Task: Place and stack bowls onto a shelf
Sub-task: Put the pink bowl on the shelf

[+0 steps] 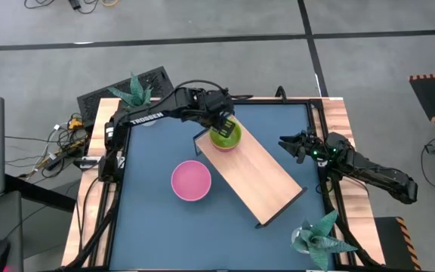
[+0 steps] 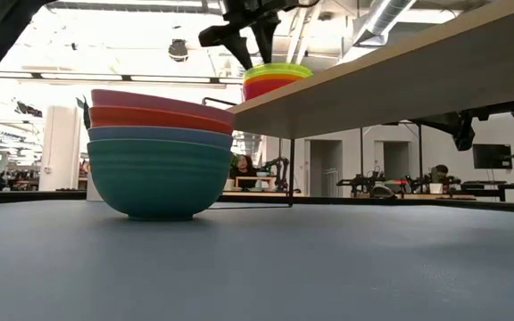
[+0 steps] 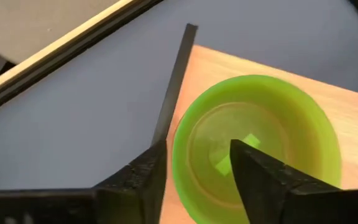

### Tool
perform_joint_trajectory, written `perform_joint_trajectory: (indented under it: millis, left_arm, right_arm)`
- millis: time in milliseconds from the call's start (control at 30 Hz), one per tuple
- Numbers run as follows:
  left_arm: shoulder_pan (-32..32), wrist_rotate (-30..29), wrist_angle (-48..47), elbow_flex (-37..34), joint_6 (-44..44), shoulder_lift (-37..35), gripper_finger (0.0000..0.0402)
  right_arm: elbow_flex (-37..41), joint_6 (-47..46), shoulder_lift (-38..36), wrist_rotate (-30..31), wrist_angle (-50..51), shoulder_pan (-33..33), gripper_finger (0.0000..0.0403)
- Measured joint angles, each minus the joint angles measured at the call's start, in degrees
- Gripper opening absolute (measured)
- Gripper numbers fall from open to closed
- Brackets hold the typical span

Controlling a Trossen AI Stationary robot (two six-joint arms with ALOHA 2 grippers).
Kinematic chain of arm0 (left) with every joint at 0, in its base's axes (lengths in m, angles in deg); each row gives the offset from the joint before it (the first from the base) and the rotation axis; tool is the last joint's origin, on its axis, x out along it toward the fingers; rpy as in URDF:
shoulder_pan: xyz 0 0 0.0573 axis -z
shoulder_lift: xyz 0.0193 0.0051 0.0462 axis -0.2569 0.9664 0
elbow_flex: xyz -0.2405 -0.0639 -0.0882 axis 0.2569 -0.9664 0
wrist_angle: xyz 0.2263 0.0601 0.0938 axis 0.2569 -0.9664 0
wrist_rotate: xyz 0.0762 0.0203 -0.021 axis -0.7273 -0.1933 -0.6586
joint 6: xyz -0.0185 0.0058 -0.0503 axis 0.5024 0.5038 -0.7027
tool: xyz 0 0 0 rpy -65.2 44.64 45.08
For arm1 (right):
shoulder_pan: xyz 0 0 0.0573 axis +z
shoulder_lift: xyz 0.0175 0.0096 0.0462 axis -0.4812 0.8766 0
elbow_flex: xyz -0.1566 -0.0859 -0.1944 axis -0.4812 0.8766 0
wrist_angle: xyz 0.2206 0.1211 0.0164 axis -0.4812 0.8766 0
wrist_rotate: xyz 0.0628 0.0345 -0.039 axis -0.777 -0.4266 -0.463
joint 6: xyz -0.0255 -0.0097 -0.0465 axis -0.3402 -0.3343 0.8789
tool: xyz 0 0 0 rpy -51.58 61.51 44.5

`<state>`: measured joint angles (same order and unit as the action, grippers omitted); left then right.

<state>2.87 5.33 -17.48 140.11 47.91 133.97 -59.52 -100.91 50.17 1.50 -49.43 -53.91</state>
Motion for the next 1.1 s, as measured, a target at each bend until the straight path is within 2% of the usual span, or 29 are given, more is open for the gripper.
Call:
perform_joint_trajectory:
  millis: [133,333,567,767,1100]
  left_arm:
    - [0.02,-0.06,0.12,1.99,1.5,-0.04,0.0185]
    - [0.18,-0.02,0.06,6.45,3.62,-0.15,0.0189]
    - [2.09,3.75,-0.46,5.96,4.77,-3.91,0.0186]
    - [7.19,3.13,-2.76,6.0,5.47,-6.25,0.0185]
    - [19.08,-4.75,-7.74,5.93,2.58,-6.64,0.0185]
  right_arm:
    - [0.0,-0.02,0.0,0.0,-0.02,0.0,0.0245]
    - [0.0,-0.08,0.0,0.0,0.0,0.0,0.0245]
    - [0.0,-0.13,-0.02,0.0,-0.02,0.0,0.0245]
    - [0.0,-0.13,-0.02,0.0,-0.02,0.0,0.0245]
    - [0.0,-0.11,-0.02,0.0,-0.02,0.0,0.0245]
